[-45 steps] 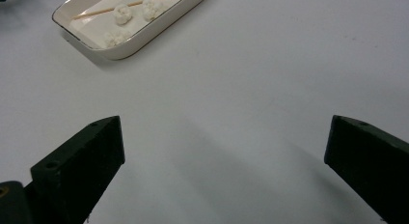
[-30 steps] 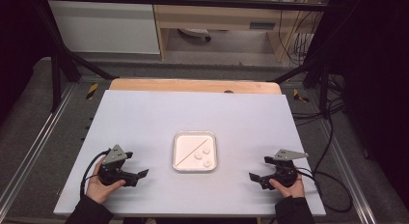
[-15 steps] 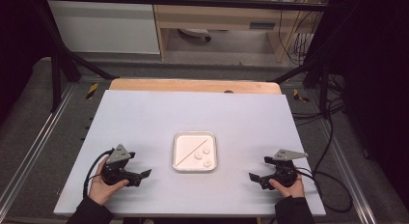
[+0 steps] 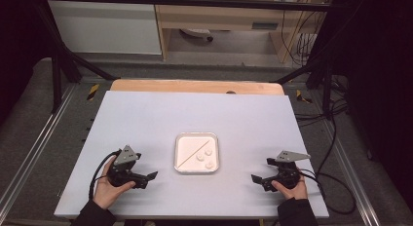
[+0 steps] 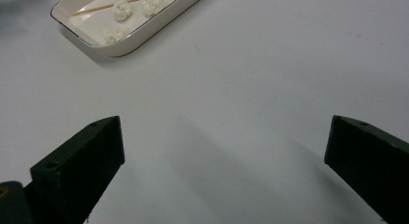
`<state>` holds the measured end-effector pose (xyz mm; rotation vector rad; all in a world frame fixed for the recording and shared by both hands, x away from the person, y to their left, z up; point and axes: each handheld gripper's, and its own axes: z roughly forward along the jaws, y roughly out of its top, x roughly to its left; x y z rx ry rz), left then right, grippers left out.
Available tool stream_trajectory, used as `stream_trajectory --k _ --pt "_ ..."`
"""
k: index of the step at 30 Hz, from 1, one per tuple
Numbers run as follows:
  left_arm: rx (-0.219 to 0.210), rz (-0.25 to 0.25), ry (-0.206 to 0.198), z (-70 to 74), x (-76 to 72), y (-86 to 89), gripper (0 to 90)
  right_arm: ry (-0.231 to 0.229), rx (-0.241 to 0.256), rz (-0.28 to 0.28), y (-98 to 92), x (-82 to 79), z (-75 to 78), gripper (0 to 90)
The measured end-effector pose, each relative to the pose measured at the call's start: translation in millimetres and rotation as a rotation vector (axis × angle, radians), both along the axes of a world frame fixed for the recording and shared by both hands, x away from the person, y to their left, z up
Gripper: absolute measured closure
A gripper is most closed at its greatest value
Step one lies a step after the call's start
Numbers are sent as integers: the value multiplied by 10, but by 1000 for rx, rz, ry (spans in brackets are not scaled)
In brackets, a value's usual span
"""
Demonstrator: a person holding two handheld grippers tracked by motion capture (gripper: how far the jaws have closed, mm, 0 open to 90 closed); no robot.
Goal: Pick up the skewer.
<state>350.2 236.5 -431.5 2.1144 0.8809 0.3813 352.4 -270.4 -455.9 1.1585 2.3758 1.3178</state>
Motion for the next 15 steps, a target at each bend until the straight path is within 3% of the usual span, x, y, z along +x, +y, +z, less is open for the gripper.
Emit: stream_trajectory --k 15 --pt "26 -13 -6 93 41 -179 71 0 -8 -3 5 -2 -6 9"
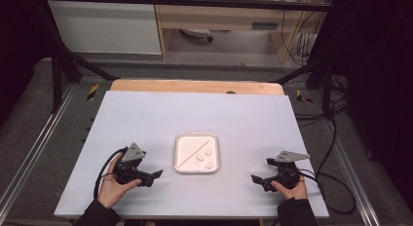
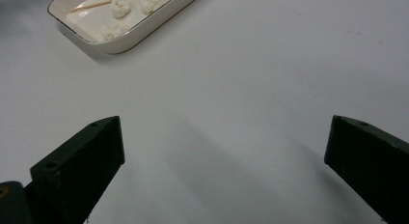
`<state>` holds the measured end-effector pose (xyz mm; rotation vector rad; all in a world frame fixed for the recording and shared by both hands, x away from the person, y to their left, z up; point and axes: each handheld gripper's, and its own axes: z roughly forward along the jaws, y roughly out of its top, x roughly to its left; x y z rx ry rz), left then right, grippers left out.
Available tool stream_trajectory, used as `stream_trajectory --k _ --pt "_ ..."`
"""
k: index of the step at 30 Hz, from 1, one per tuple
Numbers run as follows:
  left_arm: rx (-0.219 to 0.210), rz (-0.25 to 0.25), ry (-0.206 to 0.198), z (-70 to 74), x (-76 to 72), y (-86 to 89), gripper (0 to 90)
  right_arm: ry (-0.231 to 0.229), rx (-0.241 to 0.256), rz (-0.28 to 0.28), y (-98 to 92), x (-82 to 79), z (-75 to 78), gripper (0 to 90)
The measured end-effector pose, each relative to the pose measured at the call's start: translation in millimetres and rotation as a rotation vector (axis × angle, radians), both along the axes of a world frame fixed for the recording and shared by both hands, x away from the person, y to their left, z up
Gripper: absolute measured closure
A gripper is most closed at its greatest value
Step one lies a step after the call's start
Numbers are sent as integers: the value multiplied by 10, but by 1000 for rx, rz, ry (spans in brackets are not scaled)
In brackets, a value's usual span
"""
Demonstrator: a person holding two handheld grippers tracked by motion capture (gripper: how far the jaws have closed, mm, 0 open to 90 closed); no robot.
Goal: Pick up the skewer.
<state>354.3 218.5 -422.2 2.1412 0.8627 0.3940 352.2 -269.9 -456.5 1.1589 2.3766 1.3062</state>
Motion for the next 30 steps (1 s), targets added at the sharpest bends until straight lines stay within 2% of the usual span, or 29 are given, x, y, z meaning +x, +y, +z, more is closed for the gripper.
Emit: stream_trajectory --k 30 --pt "42 -19 9 132 162 -453 71 0 -6 3 4 -1 -5 10"
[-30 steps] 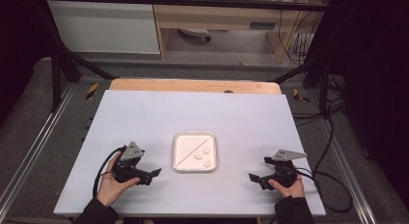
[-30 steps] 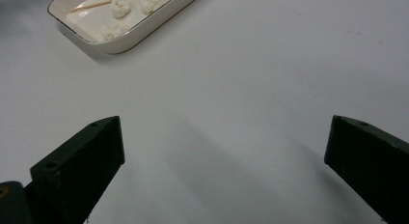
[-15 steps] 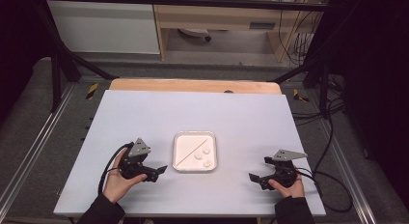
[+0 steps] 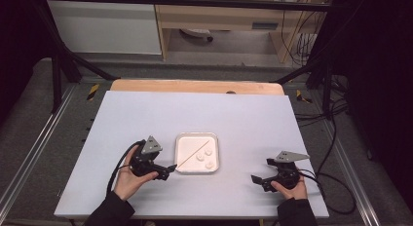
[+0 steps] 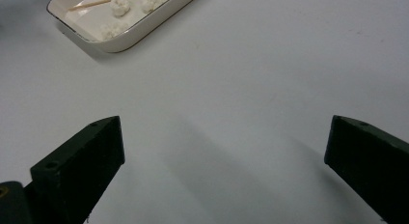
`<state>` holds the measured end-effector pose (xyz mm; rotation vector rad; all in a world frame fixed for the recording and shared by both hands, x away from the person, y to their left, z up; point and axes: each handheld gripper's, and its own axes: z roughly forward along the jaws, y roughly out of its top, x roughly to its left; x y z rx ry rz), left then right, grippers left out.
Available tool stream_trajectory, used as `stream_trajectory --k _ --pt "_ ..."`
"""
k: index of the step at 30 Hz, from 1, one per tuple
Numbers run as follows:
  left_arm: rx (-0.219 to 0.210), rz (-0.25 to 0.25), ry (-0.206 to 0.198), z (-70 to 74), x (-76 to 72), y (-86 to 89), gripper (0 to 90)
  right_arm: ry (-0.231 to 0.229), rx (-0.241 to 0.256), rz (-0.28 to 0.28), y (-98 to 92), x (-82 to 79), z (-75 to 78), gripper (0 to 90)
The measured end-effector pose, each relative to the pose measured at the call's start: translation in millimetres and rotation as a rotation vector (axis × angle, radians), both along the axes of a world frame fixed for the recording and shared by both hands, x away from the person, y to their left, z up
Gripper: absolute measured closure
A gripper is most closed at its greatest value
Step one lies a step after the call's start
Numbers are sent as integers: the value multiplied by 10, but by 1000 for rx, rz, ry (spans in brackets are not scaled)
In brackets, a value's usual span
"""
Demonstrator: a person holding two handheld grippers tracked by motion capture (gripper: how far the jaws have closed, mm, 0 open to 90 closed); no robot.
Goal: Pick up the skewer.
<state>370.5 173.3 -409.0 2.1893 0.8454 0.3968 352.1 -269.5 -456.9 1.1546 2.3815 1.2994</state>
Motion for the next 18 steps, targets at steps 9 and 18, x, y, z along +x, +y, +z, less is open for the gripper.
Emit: stream_trajectory --k 9,18 --pt "32 -6 14 -17 73 -203 80 2 1 -1 4 -2 -3 10" --pt "39 5 37 -49 165 -397 141 1 0 0 2 -1 -2 9"
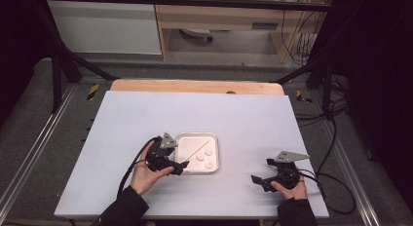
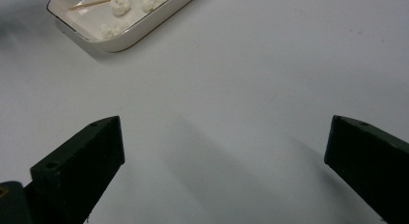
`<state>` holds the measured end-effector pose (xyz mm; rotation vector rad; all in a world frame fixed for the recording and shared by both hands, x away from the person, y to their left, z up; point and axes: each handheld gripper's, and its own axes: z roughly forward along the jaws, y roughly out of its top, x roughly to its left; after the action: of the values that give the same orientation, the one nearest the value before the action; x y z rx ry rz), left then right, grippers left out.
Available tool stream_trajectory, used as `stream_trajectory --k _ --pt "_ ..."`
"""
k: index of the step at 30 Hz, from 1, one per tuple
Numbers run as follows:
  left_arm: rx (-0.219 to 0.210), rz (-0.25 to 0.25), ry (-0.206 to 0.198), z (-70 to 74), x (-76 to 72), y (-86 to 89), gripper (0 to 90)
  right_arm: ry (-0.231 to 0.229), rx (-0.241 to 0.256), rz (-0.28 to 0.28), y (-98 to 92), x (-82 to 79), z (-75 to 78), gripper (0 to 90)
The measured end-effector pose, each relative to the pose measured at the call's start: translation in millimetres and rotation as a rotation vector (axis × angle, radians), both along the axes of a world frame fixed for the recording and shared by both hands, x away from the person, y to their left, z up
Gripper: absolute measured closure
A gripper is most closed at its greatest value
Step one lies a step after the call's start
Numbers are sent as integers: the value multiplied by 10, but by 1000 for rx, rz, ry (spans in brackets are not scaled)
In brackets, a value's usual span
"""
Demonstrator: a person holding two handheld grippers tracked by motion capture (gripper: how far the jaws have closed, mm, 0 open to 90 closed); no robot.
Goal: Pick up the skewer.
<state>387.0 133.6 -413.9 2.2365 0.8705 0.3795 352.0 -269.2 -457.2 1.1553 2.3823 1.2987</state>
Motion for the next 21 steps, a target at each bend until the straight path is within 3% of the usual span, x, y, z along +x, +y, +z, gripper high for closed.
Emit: stream_trajectory --k 8,21 --pt "25 -1 12 -86 65 -146 249 5 0 1 2 0 0 9" --pt "57 -7 39 -211 108 -188 493 2 -4 5 1 5 -4 9"
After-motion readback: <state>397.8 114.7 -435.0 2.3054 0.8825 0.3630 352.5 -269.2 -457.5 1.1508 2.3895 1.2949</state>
